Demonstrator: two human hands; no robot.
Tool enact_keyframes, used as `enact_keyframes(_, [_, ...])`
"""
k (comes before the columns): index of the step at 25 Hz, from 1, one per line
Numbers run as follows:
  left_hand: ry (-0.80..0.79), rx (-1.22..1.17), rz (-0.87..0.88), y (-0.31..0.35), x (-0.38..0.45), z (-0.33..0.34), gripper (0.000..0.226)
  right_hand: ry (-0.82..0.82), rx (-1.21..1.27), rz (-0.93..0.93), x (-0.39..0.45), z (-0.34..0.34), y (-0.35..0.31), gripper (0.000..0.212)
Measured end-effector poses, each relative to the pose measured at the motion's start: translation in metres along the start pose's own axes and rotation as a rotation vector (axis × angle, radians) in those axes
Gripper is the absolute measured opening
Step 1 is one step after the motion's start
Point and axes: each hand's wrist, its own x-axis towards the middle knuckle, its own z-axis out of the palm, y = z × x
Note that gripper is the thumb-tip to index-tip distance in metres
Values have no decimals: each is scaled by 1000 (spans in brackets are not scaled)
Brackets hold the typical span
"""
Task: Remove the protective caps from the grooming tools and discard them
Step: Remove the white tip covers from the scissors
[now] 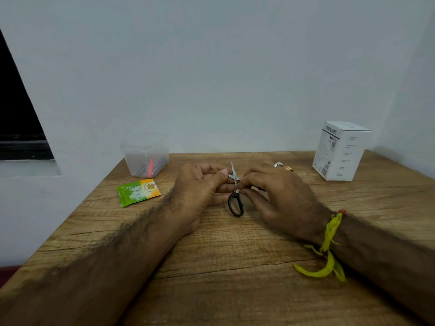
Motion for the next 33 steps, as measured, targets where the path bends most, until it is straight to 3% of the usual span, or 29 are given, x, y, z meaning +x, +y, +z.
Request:
enact_keyframes(8, [20, 17, 16, 1, -3, 1, 17, 37, 5, 13, 0, 4, -10, 21])
enact_keyframes(13, [21, 25, 11, 0, -1, 0, 15, -24, 7, -51, 1, 8, -19, 26])
enact_keyframes(18, [18, 14, -13, 1, 1, 0, 17, 0, 109, -3, 3, 8, -8, 15])
enact_keyframes(24, [-17, 104, 16, 1, -4, -2, 25, 10, 84, -106, 0, 6, -9, 8])
enact_keyframes(33, [30, 96, 56, 1, -5, -1, 22, 15, 85, -118, 0, 9, -14, 16])
